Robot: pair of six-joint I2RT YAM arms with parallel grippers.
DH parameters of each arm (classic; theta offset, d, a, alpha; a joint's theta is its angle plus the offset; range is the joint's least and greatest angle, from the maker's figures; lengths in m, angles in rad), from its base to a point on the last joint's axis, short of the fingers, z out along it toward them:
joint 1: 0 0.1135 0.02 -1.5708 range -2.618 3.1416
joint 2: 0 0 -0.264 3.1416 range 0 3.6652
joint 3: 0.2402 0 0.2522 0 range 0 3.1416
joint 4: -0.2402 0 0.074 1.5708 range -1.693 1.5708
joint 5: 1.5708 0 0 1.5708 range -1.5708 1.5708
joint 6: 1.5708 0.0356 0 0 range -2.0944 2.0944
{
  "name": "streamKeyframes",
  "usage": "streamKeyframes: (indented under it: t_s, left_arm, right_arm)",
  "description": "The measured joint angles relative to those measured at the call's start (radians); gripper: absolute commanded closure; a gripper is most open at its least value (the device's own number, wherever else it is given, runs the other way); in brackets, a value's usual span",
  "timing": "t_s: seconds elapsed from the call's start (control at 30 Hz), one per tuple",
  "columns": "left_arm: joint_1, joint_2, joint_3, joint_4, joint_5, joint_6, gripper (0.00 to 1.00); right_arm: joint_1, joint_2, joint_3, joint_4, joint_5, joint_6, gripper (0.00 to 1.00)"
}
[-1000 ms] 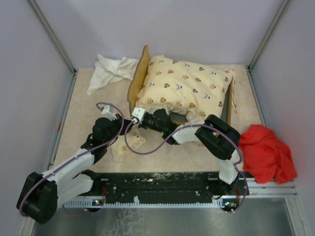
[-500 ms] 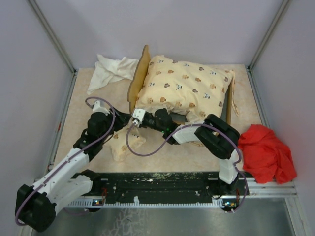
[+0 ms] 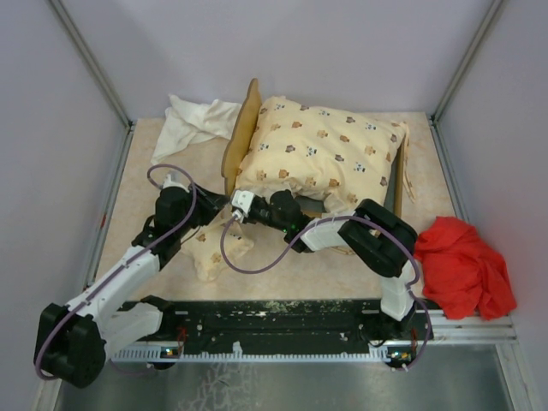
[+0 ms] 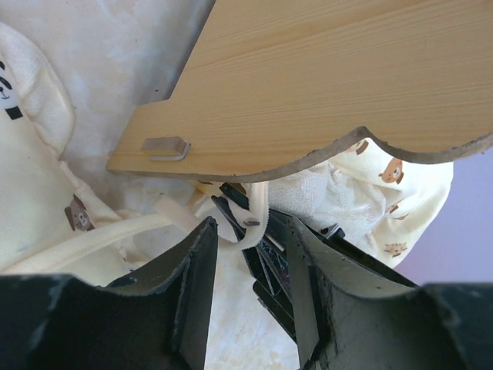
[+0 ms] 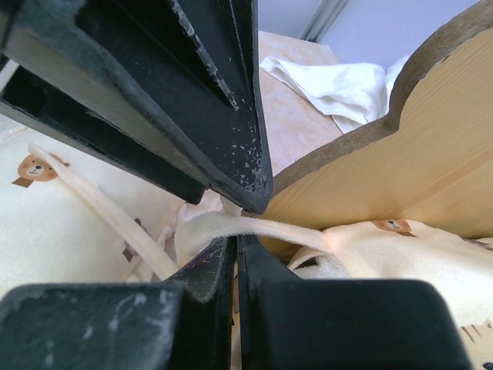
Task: Set up the pet bed
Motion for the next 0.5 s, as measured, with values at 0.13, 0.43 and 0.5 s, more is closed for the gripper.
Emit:
streamKeyframes:
  t_s: [0.13,0.43,0.5]
  left_arm:
    - [0.015,0.013,-0.013,0.031,0.026,-0.042,0.55]
    - [0.037,0.055,-0.032,0.09,0.068,-0.088,0.62]
    - [0.04,0.06,-0.035,0.103,0.081,-0.096,0.67]
  right_arm:
    - [0.0,0.0,0.0,0.002,0.0,0.0,1.0]
    - [0.0,0.0,0.0,0.002,0.0,0.0,1.0]
    - [0.0,0.0,0.0,0.002,0.0,0.001,1.0]
